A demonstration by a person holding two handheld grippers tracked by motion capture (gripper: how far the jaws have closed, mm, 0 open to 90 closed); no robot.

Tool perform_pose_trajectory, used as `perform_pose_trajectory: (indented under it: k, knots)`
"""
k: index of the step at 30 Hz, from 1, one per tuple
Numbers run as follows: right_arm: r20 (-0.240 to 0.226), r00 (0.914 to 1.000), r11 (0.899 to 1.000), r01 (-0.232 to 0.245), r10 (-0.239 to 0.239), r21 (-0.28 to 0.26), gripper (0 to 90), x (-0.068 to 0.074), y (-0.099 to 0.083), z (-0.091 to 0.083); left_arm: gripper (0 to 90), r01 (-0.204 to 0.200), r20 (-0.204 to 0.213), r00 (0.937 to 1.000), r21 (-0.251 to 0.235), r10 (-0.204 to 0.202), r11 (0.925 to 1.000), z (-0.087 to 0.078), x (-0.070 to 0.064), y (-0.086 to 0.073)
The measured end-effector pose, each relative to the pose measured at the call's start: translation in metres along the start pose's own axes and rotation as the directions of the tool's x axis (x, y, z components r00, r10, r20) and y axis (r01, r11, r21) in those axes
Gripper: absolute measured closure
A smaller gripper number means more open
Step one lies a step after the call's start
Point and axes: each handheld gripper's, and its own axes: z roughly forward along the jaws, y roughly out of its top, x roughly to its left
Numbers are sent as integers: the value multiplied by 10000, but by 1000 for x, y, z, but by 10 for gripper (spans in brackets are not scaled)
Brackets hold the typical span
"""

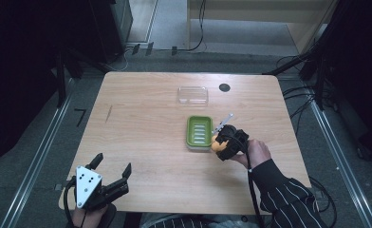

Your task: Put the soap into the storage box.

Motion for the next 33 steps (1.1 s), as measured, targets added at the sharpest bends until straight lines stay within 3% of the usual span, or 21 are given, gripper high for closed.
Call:
perform_pose_trajectory:
  k: [19, 33]
  knots:
    - [95, 9996, 9990, 259, -256, -376, 400, -6, 24, -3, 137, 37, -40, 10000, -2, -37, 10000, 0, 0, 0]
    - [-8, 9988, 9981, 487, -488, -385, 400, -8, 44, 5, 137, 14, -27, 10000, 6, -14, 10000, 0, 0, 0]
